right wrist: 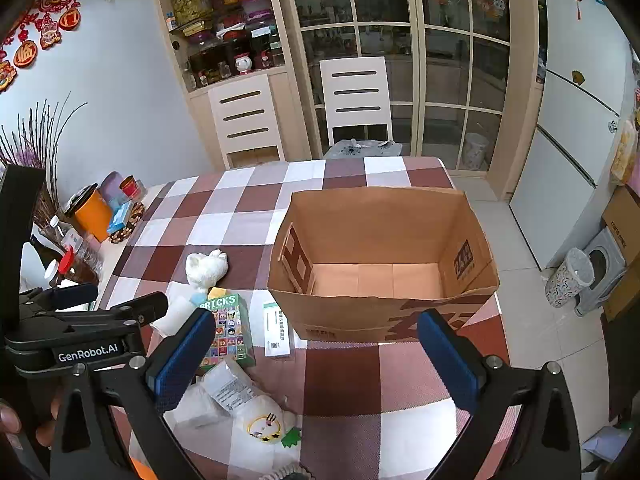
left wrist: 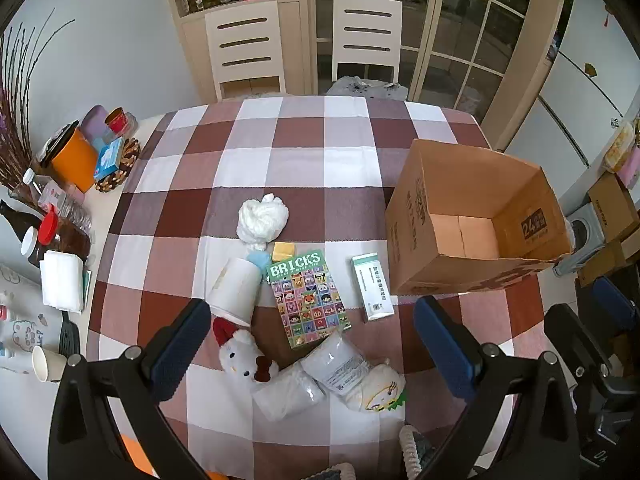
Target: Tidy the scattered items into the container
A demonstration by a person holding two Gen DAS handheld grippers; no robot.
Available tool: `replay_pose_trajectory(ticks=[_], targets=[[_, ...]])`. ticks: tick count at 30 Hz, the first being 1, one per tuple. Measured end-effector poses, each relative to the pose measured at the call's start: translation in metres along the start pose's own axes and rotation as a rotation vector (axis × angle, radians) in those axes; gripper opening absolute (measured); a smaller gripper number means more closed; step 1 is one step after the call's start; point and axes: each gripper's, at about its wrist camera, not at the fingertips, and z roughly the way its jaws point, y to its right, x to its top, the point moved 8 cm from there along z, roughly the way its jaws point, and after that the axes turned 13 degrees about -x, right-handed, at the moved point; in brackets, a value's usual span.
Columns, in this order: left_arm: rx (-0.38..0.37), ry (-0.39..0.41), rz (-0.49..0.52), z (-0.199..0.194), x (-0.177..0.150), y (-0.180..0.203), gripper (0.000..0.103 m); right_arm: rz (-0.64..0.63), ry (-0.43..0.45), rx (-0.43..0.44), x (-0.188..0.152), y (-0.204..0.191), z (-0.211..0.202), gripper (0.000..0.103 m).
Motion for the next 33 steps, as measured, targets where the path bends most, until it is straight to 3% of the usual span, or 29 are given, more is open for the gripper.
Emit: replay_pose_trajectory(ticks=[33], targets=[[-0.107,-0.068,0.183,0.010,-0.024,0.005,0.102,-0.023,-0.057,0.039,-0.027,0.000,0.019,0.103]])
